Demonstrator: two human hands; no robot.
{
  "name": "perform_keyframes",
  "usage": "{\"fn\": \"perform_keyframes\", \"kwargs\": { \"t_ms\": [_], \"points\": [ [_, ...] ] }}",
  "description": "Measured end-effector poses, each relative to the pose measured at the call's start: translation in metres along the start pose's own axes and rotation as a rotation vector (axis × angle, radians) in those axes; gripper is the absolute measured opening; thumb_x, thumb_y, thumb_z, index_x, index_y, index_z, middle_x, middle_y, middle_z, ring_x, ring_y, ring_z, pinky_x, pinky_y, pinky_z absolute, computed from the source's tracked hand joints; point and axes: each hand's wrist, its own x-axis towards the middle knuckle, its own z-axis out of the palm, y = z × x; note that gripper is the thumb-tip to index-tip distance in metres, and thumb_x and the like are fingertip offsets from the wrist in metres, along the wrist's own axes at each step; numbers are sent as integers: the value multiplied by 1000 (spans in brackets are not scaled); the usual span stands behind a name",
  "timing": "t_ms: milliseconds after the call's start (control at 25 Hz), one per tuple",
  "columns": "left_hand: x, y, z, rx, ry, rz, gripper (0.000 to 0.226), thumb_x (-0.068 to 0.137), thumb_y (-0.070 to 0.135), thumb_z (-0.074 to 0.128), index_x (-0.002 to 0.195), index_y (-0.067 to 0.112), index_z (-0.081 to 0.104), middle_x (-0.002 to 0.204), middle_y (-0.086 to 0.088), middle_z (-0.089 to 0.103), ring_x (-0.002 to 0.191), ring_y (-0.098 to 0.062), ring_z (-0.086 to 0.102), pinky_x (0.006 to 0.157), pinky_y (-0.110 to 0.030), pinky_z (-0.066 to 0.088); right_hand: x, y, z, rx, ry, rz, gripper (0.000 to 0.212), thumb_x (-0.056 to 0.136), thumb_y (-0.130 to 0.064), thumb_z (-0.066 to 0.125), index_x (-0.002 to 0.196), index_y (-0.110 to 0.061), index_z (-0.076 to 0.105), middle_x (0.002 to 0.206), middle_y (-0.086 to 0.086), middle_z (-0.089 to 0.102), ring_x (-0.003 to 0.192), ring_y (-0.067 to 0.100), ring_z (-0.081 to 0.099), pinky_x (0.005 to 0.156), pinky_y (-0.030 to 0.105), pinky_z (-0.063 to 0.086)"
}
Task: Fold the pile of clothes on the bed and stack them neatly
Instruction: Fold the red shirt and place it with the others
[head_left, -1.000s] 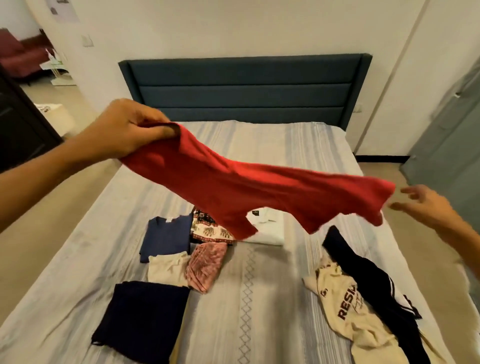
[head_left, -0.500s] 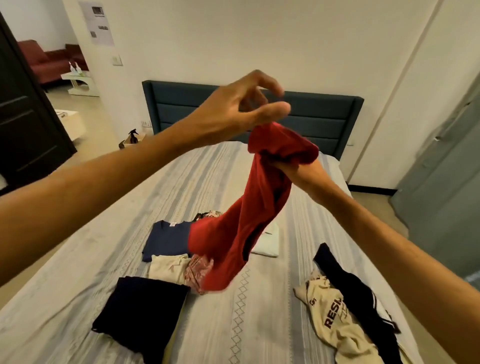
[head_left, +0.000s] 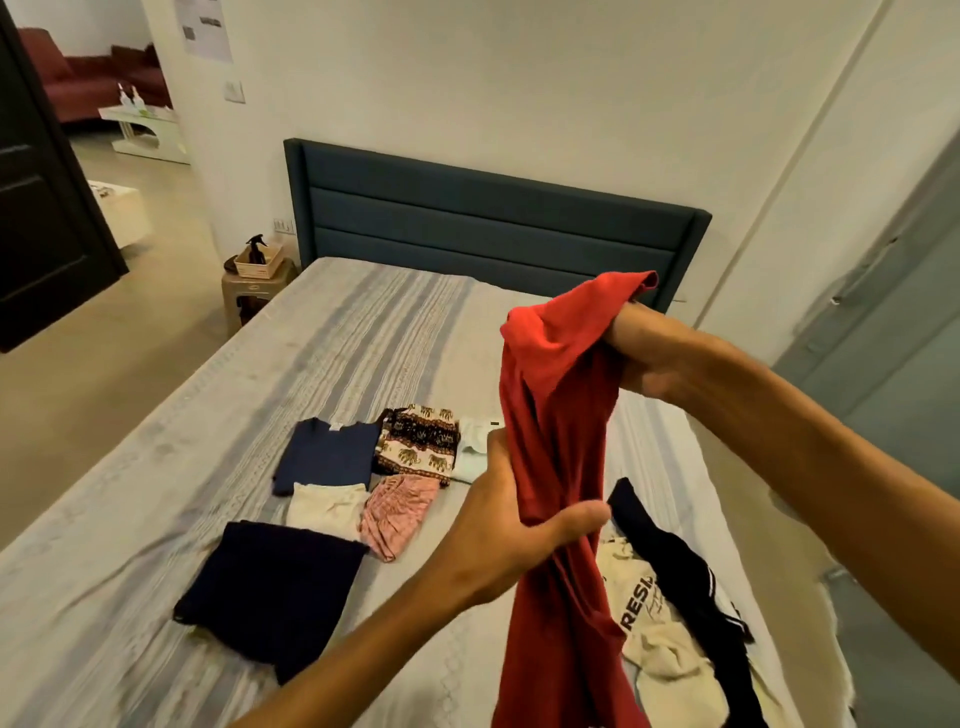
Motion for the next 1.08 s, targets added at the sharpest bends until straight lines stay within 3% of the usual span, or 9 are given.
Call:
{"fn": "perform_keyframes", "kwargs": {
  "t_ms": [120, 200, 320, 400, 480, 640, 760, 920, 1080],
  "points": [
    [9, 1, 0, 10, 144, 60, 40, 96, 59, 64, 124, 33, 56, 107, 14, 72, 92, -2, 70, 81, -28, 60, -9, 5, -10, 37, 14, -31, 20, 103, -21, 62, 89, -11, 71, 68, 3, 74, 56, 12, 72, 49, 26, 57],
    [20, -4, -13, 64, 212, 112, 23, 107, 43, 54, 94, 25, 63, 73, 2, 65, 60, -11, 58, 55, -35, 49, -11, 12, -31, 95, 104, -77, 24, 105, -21, 58, 87, -11, 69, 68, 2, 73, 54, 11, 70, 49, 25, 57],
    [37, -10, -40, 144, 223, 165, 28, 105, 42, 55, 84, 27, 64, 66, 1, 58, 59, -7, 50, 56, -32, 42, -21, 24, -77, 285, 208, -102, 28, 107, -22, 53, 86, -10, 67, 72, 4, 74, 62, 15, 72, 56, 28, 62],
    [44, 0, -52, 106, 189, 198, 24, 102, 45, 57, 96, 27, 71, 77, 7, 68, 72, -10, 63, 66, -29, 53, -32, 39, -119, 325, 127, -105, 20, 90, -29, 76, 84, -10, 75, 78, 9, 75, 69, 19, 73, 57, 30, 62],
    [54, 18, -57, 140, 132, 258, 29, 102, 46, 56, 105, 24, 74, 85, 5, 71, 80, -12, 67, 70, -27, 54, -42, 60, -157, 72, 14, 39, 38, 59, -33, 99, 88, -13, 82, 86, 14, 75, 71, 20, 73, 64, 34, 64],
    [80, 50, -52, 363, -93, 365, 22, 105, 40, 58, 105, 26, 74, 90, 18, 72, 88, -1, 67, 77, -13, 46, -40, 84, -184, -905, -123, 133, 41, 90, -14, 78, 123, -33, 63, 139, 5, 65, 120, 19, 63, 108, 45, 51],
    [95, 61, -29, 510, -260, 459, 23, 105, 38, 59, 110, 22, 75, 97, 14, 73, 91, 1, 66, 79, -12, 47, -53, 74, -129, -586, -243, -188, 72, 82, -51, 81, 145, -44, 47, 150, -19, 51, 138, 4, 50, 114, 33, 42],
    [100, 70, -9, 481, -305, 465, 23, 103, 37, 62, 111, 21, 76, 101, 8, 75, 95, -5, 69, 86, -26, 56, -49, 85, -70, -353, -373, -307, 38, 99, -16, 68, 136, -13, 62, 130, 4, 71, 122, 23, 67, 105, 37, 54],
    [96, 60, -22, 226, -228, 283, 28, 94, 39, 72, 111, 16, 69, 98, -2, 74, 91, -17, 71, 84, -43, 63, -51, 78, -76, -206, -343, -269, 29, 97, -20, 62, 124, -13, 72, 119, 8, 77, 113, 28, 72, 97, 34, 59]
  ]
}}
